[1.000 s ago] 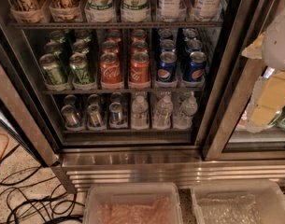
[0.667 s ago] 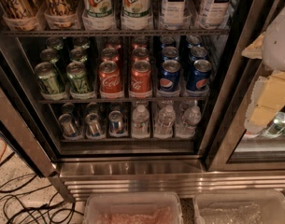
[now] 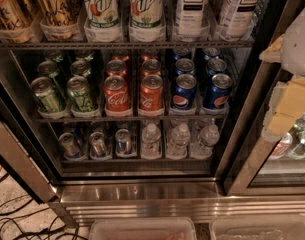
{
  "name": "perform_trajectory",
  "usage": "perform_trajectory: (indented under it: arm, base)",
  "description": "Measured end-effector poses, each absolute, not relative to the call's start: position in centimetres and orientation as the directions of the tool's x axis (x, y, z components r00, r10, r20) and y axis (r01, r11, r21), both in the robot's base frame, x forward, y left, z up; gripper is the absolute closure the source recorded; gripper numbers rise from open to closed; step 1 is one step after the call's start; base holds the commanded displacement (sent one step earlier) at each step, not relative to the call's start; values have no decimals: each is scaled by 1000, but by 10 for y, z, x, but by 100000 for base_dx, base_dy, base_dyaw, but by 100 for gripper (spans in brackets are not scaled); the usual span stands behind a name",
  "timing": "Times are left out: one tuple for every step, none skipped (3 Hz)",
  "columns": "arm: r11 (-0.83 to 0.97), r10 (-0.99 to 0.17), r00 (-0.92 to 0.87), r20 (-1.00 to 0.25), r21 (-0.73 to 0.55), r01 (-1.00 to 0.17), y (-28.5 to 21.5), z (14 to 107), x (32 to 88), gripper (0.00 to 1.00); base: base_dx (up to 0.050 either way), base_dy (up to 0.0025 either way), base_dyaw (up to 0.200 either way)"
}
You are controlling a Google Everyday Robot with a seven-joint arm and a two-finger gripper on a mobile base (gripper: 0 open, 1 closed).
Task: Pick 7up can from top shelf of fridge
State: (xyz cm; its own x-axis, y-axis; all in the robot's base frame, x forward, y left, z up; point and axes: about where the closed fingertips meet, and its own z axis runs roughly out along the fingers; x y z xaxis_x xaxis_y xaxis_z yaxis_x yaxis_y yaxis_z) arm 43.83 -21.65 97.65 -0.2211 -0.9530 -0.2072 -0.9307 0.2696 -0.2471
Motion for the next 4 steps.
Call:
perform_trajectory:
  arm:
    - [274, -946, -214, -244, -245, -930, -200, 977, 429, 0]
    - [292, -917, -206, -341, -224, -930, -165, 976, 412, 0]
    - [308, -855, -185, -485, -188, -933, -125, 971, 401, 0]
    - [351, -752, -194, -630, -133, -927, -83, 955, 397, 0]
  base:
    - [0, 0, 0]
    - [0, 0, 0]
    - [0, 0, 0]
    - [0, 0, 0]
